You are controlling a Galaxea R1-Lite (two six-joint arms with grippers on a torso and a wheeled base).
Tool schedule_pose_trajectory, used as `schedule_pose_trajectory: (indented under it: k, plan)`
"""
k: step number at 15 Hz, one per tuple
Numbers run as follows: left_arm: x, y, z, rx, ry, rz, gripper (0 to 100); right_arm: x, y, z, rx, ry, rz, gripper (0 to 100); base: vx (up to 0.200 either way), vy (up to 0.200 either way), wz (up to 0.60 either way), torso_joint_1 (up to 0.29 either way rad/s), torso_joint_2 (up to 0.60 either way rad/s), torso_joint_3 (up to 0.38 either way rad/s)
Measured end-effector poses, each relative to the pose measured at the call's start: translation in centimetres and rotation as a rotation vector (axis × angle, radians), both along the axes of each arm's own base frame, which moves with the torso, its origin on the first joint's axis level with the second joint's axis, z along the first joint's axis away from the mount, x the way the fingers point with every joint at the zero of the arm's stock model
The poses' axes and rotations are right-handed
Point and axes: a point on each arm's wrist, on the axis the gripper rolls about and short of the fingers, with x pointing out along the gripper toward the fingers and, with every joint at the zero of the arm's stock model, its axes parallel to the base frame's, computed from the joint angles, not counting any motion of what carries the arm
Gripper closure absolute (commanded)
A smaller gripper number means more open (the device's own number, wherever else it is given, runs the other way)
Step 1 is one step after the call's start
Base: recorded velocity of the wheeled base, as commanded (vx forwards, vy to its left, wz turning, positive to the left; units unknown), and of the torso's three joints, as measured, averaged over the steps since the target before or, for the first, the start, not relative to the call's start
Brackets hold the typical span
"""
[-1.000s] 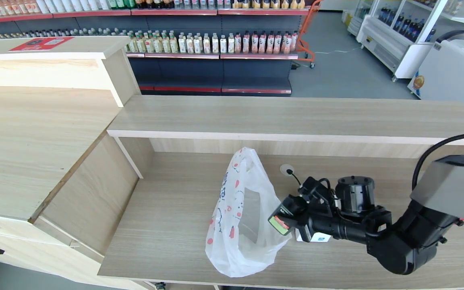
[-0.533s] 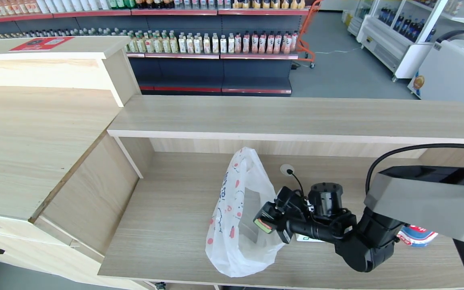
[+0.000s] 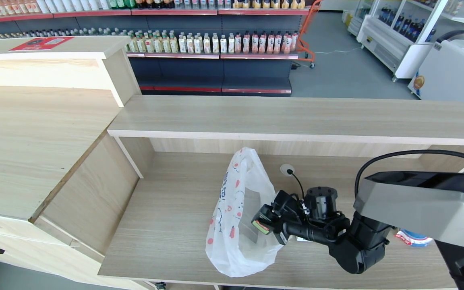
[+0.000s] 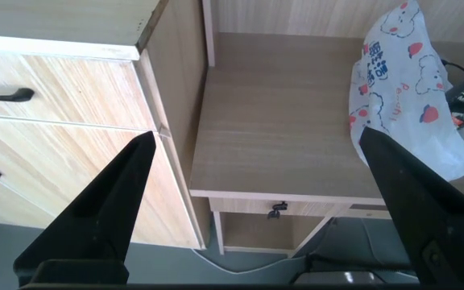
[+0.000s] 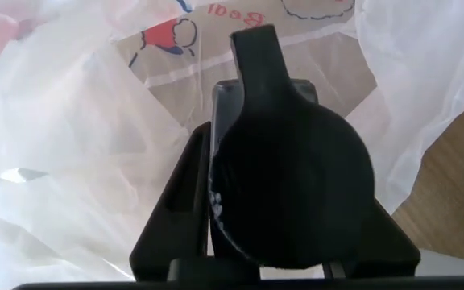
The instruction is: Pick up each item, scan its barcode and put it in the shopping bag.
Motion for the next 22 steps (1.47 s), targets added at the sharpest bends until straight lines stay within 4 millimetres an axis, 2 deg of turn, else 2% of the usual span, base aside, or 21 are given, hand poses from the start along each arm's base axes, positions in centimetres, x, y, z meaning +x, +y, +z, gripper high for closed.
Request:
schedule_pose_trajectory:
  k: [4, 8, 10, 13, 16, 18, 20, 22]
  plan:
    - [0.0, 0.0, 0.0, 0.000, 0.000, 0.000, 0, 0.0, 0.0, 0.1, 0.027, 0.033, -0.014, 0, 0.000, 0.000, 0.00, 0.000, 0.00, 0.000]
    - [0.0, 0.0, 0.0, 0.000, 0.000, 0.000, 0, -0.2, -0.1, 3.5, 0.231, 0.196, -0.111, 0, 0.000, 0.000, 0.00, 0.000, 0.00, 0.000]
    - [0.0, 0.0, 0.0, 0.000, 0.000, 0.000, 0, -0.6, -1.3, 6.0, 0.295, 0.280, -0.187, 0, 0.000, 0.000, 0.00, 0.000, 0.00, 0.000]
    - [0.0, 0.0, 0.0, 0.000, 0.000, 0.000, 0, -2.8, -5.9, 10.4, 0.352, 0.345, -0.326, 0, 0.000, 0.000, 0.00, 0.000, 0.00, 0.000]
    - [0.0, 0.0, 0.0, 0.000, 0.000, 0.000, 0, -7.4, -10.6, 14.1, 0.395, 0.289, -0.425, 0, 0.000, 0.000, 0.00, 0.000, 0.00, 0.000]
    - [0.0, 0.0, 0.0, 0.000, 0.000, 0.000, 0, -12.0, -13.9, 15.7, 0.394, 0.210, -0.509, 0, 0.000, 0.000, 0.00, 0.000, 0.00, 0.000]
    - [0.0, 0.0, 0.0, 0.000, 0.000, 0.000, 0, -17.0, -16.3, 15.5, 0.380, 0.173, -0.603, 0, 0.000, 0.000, 0.00, 0.000, 0.00, 0.000]
    - [0.0, 0.0, 0.0, 0.000, 0.000, 0.000, 0, -21.8, -17.4, 14.9, 0.377, 0.165, -0.702, 0, 0.000, 0.000, 0.00, 0.000, 0.00, 0.000]
